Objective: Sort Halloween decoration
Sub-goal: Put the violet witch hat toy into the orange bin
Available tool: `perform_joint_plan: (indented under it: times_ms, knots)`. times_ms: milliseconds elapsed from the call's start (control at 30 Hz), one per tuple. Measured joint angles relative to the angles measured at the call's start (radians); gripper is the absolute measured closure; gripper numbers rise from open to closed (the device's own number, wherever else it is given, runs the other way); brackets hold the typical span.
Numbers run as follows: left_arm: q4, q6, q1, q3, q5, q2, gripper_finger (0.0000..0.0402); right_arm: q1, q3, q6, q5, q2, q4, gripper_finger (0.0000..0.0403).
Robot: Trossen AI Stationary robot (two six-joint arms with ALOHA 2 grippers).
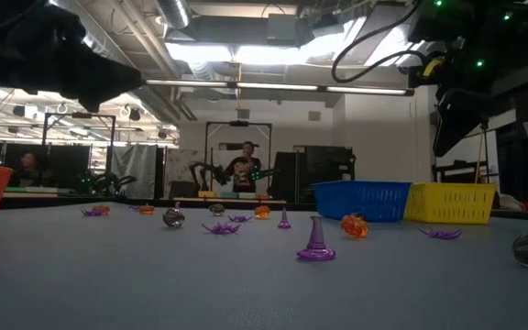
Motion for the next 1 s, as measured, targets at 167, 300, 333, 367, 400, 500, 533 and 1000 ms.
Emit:
perform_joint_plan:
  times_ms: [167, 300, 333, 367, 400, 500, 533, 1000]
  knots:
    - [0.003, -0.001, -0.021, 0.072, -0.022, 0.153, 0.0264, 0.000, 0.000, 0.000, 0.000, 0.000, 0.005, 0.0180]
    - [0.003, -0.001, -0.030, 0.141, -0.034, 0.282, 0.0264, 0.000, 0.000, 0.000, 0.000, 0.000, 0.011, 0.0180]
    - [0.002, -0.003, -0.032, 0.159, -0.037, 0.316, 0.0264, 0.000, 0.000, 0.000, 0.000, 0.000, 0.011, 0.0180]
    - [0.002, -0.015, -0.032, 0.176, -0.046, 0.349, 0.0264, 0.000, 0.000, 0.000, 0.000, 0.000, 0.011, 0.0180]
    - [0.002, -0.032, -0.032, 0.194, -0.057, 0.381, 0.0264, 0.000, 0.000, 0.000, 0.000, 0.000, 0.011, 0.0180]
    - [-0.006, -0.080, -0.031, 0.247, -0.078, 0.478, 0.0264, 0.000, 0.000, 0.000, 0.000, 0.000, 0.011, 0.0180]
    - [-0.010, -0.091, -0.031, 0.264, -0.078, 0.508, 0.0264, 0.000, 0.000, 0.000, 0.000, 0.000, 0.011, 0.0180]
    - [-0.210, -0.236, -0.031, 0.508, -0.076, 0.951, 0.0264, 0.000, 0.000, 0.000, 0.000, 0.000, 0.011, 0.0180]
